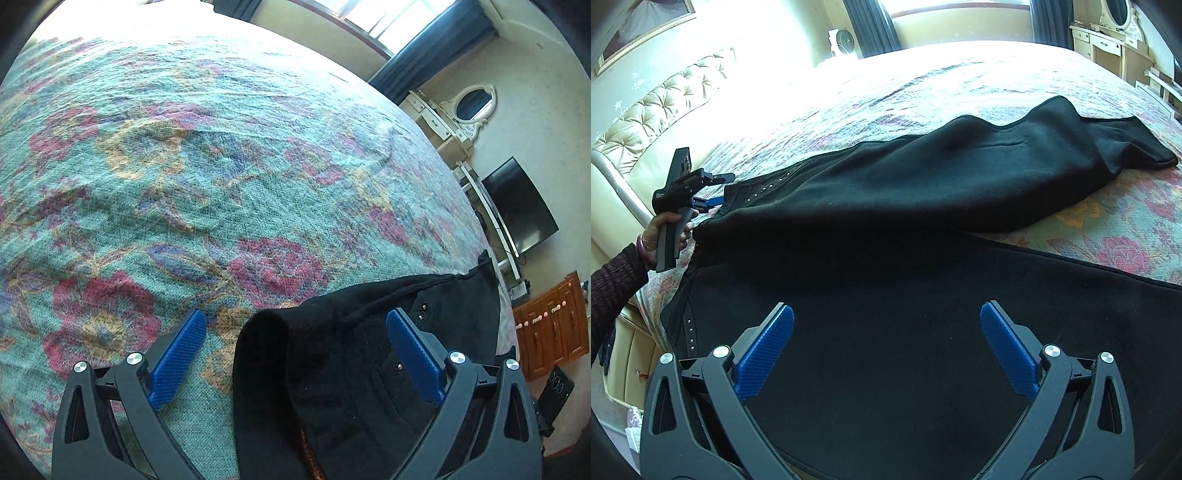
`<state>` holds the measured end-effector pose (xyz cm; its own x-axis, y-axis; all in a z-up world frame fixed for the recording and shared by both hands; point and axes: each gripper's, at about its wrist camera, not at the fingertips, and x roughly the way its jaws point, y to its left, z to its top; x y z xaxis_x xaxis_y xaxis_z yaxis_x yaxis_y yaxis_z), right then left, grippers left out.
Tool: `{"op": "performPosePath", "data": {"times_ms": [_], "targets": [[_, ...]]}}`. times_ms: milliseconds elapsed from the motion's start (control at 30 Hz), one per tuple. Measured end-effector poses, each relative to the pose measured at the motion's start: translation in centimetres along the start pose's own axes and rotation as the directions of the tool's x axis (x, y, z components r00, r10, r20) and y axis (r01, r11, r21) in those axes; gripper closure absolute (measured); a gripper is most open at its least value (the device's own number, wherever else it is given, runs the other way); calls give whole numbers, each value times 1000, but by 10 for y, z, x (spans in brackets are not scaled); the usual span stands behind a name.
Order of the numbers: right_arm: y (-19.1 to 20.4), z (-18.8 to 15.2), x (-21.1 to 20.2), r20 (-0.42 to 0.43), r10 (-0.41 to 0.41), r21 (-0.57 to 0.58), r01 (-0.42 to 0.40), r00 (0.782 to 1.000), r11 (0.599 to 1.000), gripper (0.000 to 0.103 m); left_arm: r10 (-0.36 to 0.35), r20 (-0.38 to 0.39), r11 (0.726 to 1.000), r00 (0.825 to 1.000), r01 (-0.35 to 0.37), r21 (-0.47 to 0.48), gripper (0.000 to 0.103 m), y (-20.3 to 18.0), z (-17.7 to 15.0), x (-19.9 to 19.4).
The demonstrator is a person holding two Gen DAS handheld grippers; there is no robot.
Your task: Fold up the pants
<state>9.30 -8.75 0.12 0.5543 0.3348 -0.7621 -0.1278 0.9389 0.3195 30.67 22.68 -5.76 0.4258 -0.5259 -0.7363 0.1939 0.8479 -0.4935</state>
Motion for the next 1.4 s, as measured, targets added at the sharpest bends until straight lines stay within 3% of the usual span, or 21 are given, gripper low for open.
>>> {"op": "performPosePath", "data": {"times_ms": [33,67,100,167,233,400,467,600,700,733,767,800,833,867,1000,1067,1167,1233,1300,1400], "targets": [[-2,6,1,-8,21,-4,-22,1000,1000,2,18,-3,1000,1000,-18,25,42,1,1,1],[-4,13,2,-9,46,-13,-46,999,999,2,40,-12,998,999,-39,55,64,-1,1,2],[-7,21,2,-3,66,-18,-66,998,998,2,33,-27,998,999,-31,57,73,1,0,5],[-12,42,5,-9,104,-44,-105,995,994,2,1,-27,999,1000,0,40,77,5,-2,6],[-16,69,12,-18,142,-111,-143,990,983,2,-37,-29,999,999,38,27,89,7,-2,5],[-21,152,58,-66,101,-368,-119,993,922,2,-30,-33,999,999,30,28,90,5,0,7],[-24,182,86,-141,119,-409,-167,983,897,2,-24,-38,999,999,25,29,90,4,1,11],[-13,209,139,-328,134,-483,-288,935,827,5,-5,-39,999,999,7,41,90,1,2,15],[1,203,168,-436,37,-566,-306,899,766,7,-5,-38,1000,999,6,26,87,3,5,16],[2,199,176,-478,18,-562,-322,878,762,39,-3,-36,1000,999,4,21,87,3,6,17],[2,196,182,-496,-5,-565,-318,868,761,58,-4,-35,1000,999,4,12,87,4,6,18],[2,195,182,-497,-6,-559,-315,868,767,60,-6,-35,1000,999,6,0,87,5,7,19],[3,194,179,-506,8,-546,-328,862,771,79,-8,-33,1000,999,8,-14,87,7,7,20],[4,193,174,-517,27,-533,-346,856,772,91,-10,-32,1000,999,10,-24,87,8,8,21],[9,192,135,-389,27,-564,-261,921,783,92,14,7,1000,1000,-15,24,95,-7,8,10],[14,188,101,-290,50,-577,-217,956,787,92,-45,69,999,997,43,22,95,-13,8,-9],[27,165,44,-118,28,-649,-98,993,754,92,-132,178,991,975,130,24,95,-23,4,-49],[38,137,7,4,-6,-705,6,1000,709,90,-212,242,977,947,212,24,95,-29,-5,-78],[51,98,-23,105,-40,-765,106,994,635,89,-274,281,961,920,271,50,95,-40,-20,-104],[59,30,-46,171,-67,-807,178,983,564,89,-309,285,951,907,293,100,95,-58,-58,-131]]}}
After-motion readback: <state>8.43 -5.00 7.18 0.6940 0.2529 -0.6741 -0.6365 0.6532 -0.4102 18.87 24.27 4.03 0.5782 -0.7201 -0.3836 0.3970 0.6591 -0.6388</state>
